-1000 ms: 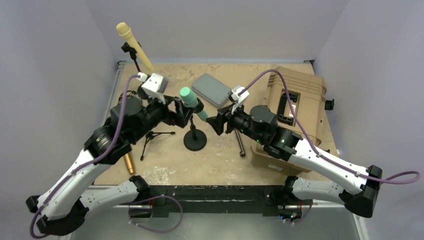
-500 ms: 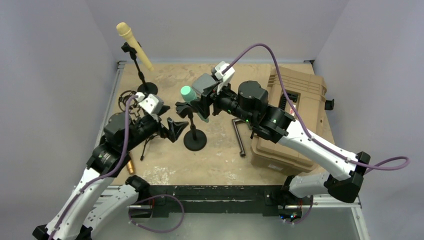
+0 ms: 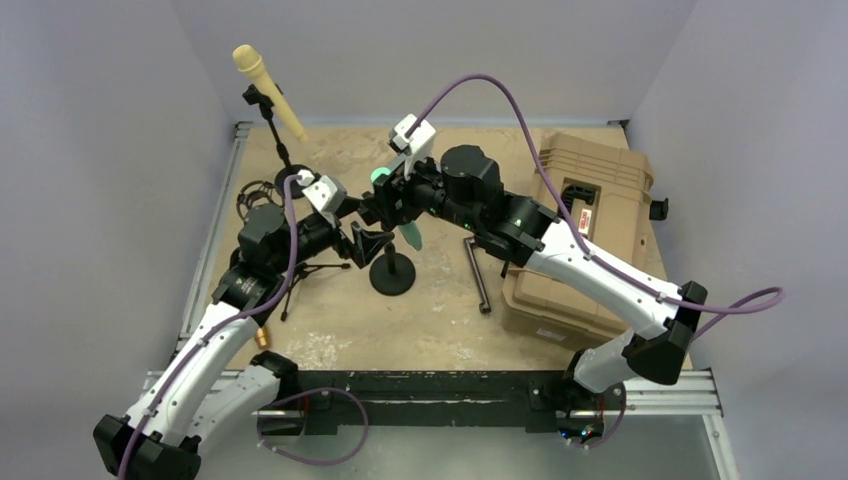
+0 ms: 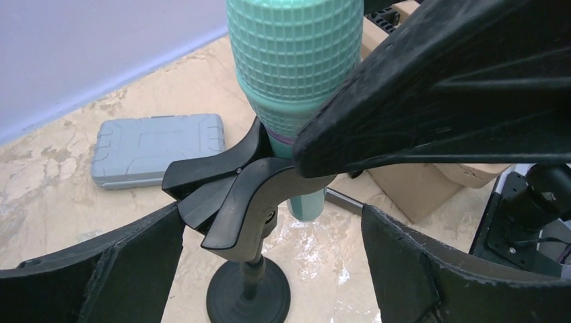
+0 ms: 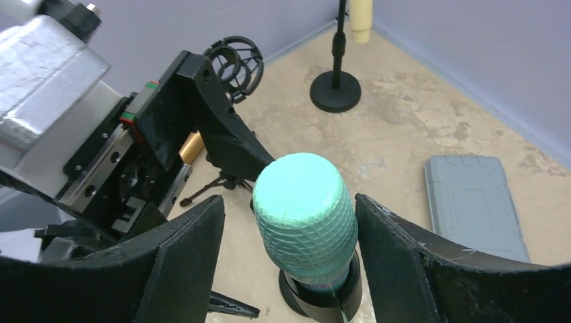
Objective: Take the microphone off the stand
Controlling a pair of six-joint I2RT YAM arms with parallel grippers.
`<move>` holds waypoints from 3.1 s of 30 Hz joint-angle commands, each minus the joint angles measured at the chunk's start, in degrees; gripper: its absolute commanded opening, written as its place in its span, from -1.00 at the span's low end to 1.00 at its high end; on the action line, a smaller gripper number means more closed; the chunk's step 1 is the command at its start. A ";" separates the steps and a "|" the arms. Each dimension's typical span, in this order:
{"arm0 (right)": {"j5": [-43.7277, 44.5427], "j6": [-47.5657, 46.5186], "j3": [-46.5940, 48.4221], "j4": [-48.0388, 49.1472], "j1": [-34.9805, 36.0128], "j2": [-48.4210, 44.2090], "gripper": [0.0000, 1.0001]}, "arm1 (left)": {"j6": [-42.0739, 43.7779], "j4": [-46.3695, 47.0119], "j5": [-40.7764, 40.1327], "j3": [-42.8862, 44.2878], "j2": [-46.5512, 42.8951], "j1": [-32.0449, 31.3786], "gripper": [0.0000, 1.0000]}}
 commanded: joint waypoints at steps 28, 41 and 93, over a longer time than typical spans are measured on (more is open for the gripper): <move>-37.57 -10.41 4.80 3.74 -13.61 5.72 -1.00 | -7.53 3.41 8.57 3.01 2.77 5.18 1.00; -36.88 -8.69 3.52 4.83 -14.24 5.60 -1.00 | -3.36 -0.52 4.53 4.78 6.09 4.66 0.38; -28.58 -1.20 -5.05 17.95 -14.26 -2.47 -1.00 | -6.04 7.59 4.93 1.42 6.21 5.79 -0.03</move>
